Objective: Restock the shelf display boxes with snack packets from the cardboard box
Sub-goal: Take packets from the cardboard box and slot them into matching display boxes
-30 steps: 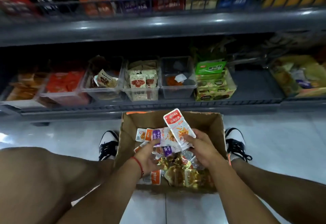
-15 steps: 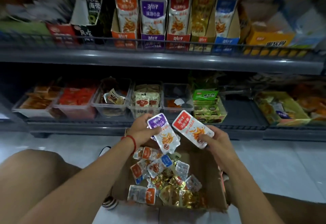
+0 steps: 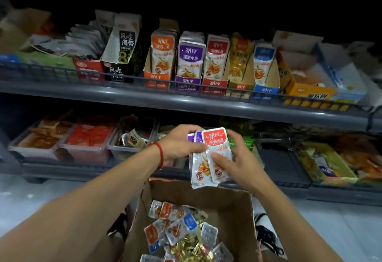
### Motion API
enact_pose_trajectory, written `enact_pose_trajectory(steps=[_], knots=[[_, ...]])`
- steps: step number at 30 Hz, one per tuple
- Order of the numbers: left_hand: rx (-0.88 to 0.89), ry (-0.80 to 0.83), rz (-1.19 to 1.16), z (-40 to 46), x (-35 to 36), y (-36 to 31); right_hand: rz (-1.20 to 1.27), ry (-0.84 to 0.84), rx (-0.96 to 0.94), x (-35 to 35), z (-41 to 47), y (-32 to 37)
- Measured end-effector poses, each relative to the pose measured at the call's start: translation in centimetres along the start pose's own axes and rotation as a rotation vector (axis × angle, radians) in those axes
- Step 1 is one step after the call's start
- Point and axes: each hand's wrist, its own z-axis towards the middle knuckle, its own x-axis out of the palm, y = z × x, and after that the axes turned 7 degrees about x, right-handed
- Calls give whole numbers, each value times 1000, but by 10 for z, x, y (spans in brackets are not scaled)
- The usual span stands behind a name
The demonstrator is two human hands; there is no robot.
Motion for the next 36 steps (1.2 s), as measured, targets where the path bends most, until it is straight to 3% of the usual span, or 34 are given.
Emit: enact_pose_trajectory(steps=[4,7,12,16,20,27,36], knots=[[45,73,21,12,-10,-18,-311,-59,-115,-27,15,31],[62,-60,-62,20,-17,-25,-477,-118,-109,-49,26,56],[59,-298,-204,28,-33,-37,-349,-143,-171,-95,47,116],[69,-328,-274,23,-39,-44,-284,-298,-413,-117,83,166],[67,-350,-258,22,-40,-46,-359,-413,-466,-122,133,198],[19,-394,-255,26,-47,-45,-629,-481,-440,-102,191,187],[8,-400,-249,25,-51,-44,-792,-569,-487,-93,218,162]])
